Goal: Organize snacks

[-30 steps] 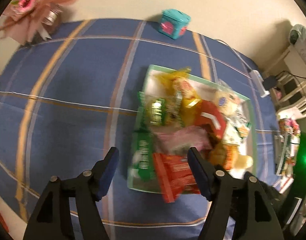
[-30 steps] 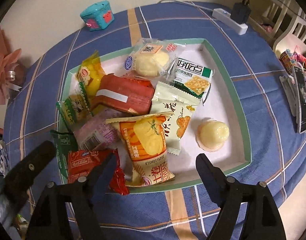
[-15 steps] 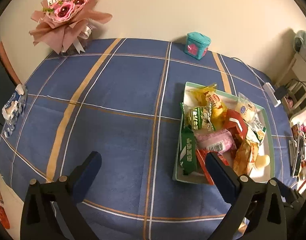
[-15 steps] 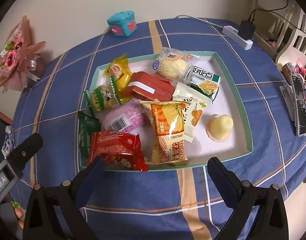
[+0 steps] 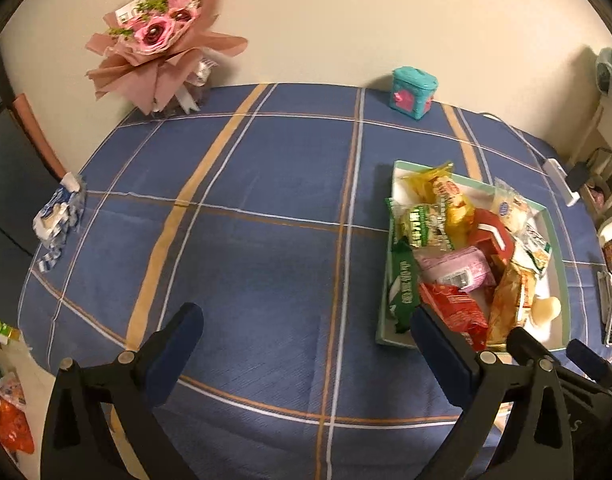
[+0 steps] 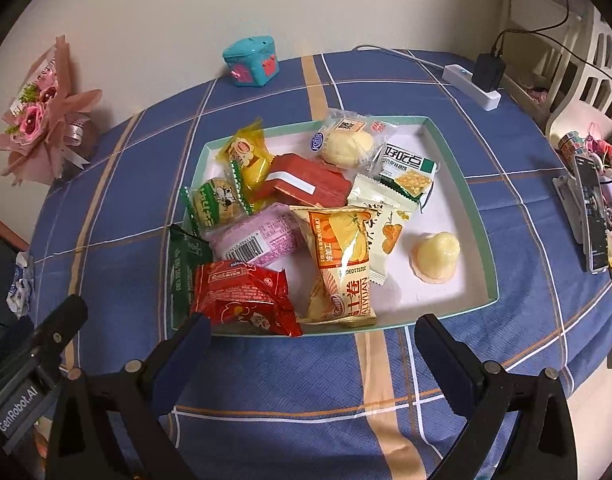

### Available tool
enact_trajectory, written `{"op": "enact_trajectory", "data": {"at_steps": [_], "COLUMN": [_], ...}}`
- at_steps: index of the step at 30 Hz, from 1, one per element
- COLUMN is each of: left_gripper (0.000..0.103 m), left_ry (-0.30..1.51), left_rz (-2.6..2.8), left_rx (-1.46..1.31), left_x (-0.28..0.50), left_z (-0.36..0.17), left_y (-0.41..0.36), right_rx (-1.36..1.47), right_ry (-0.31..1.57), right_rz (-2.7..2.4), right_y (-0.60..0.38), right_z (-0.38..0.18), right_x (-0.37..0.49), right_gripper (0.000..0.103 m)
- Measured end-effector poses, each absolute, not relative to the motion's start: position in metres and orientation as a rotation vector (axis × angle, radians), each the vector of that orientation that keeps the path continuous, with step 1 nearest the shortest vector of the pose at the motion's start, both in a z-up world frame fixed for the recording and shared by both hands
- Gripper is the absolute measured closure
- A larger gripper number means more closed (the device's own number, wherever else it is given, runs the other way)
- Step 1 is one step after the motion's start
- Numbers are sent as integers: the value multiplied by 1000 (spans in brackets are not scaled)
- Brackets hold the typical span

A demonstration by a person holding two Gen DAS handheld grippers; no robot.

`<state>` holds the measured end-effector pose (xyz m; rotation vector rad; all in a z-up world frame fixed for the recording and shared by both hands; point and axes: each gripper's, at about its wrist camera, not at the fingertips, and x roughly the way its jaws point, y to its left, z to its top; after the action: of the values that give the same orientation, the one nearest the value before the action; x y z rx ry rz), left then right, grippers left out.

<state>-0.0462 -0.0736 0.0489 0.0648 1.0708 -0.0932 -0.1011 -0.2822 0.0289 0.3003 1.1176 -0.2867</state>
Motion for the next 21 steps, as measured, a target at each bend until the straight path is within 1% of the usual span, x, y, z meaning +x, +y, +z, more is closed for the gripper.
{"op": "enact_trajectory", "data": {"at_steps": [21], "left_gripper": [0], "left_ry": [1105], "left_rz": [-27], "left_rx": [91], "left_x": [-43], "left_z": [44], "left_y": [-68], "right_rx": [279], "right_ry": [1131], "right_rz": [-273], "right_y": [-280], "right_z": [27], "right_x": [-98], "right_gripper": [0]}}
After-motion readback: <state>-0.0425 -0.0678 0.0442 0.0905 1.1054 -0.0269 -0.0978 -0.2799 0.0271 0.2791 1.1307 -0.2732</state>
